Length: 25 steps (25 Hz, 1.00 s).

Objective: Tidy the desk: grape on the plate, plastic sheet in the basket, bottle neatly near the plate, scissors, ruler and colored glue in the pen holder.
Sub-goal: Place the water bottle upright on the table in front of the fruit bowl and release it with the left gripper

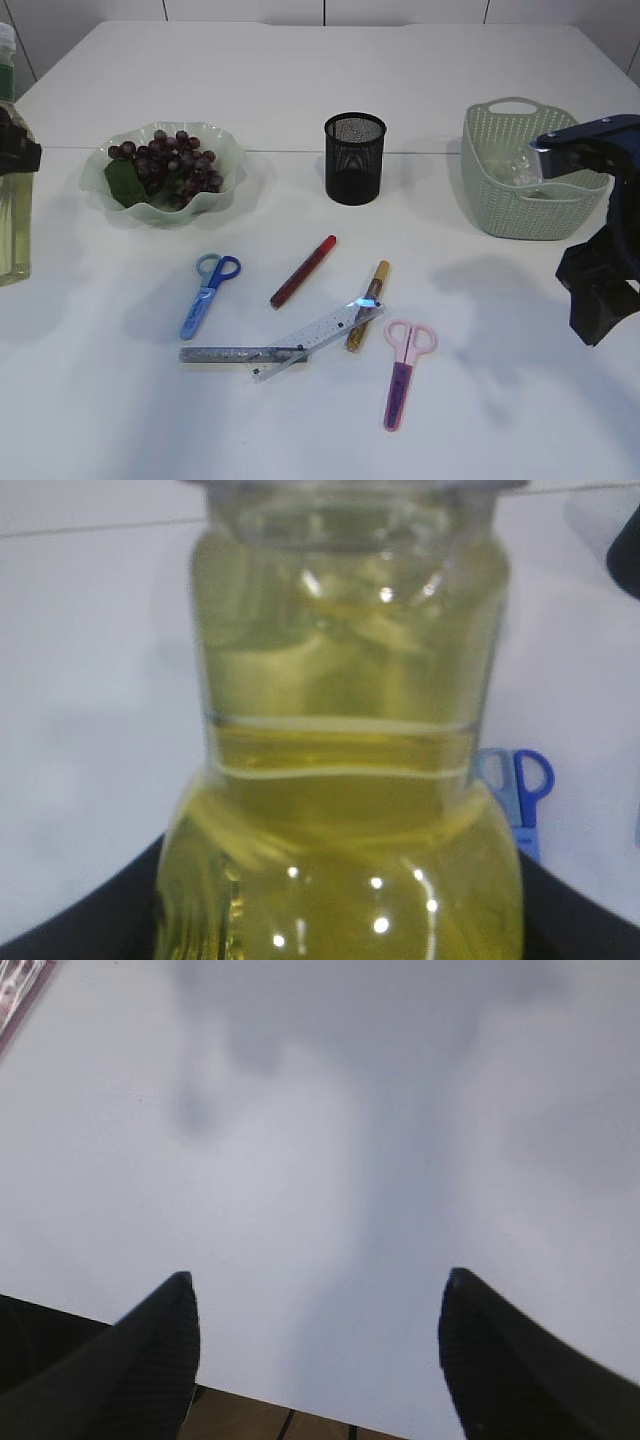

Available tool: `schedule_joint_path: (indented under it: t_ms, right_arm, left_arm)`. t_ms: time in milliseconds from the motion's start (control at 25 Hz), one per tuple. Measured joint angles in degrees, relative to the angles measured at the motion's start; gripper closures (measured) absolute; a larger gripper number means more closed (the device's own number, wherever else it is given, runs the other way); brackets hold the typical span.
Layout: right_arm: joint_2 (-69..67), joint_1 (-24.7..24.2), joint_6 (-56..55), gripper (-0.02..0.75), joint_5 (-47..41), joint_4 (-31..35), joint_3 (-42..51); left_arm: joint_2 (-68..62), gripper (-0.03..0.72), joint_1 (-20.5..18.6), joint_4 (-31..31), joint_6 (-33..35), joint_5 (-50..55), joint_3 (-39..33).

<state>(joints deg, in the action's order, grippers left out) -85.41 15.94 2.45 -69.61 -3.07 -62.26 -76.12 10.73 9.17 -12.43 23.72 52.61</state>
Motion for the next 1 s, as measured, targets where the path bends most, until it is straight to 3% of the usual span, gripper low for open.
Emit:
schedule_joint_path:
  t_ms: [160,360,760,1000]
  right_arm:
    - [0.0,0.0,-0.09,0.164,0.18,0.0,0.0]
    - [0.48,0.0,-1.39,0.169,6.73,-0.11,0.0]
    - [7.41,0.0,-10.31,0.172,23.61,-8.98,8.35]
    - [13.67,0.0,-13.01,0.173,34.82,-14.41,13.99]
  left_arm:
    - [1.05,0.243,0.0,-0.22,0.0,-16.08,-9.03]
    - [1.05,0.243,0.0,-1.56,-0.04,-32.77,-16.44]
    - [-4.04,0.242,0.0,-1.78,1.32,-43.47,-17.23]
    - [-9.19,0.242,0.0,-5.29,5.88,-55.84,-17.23]
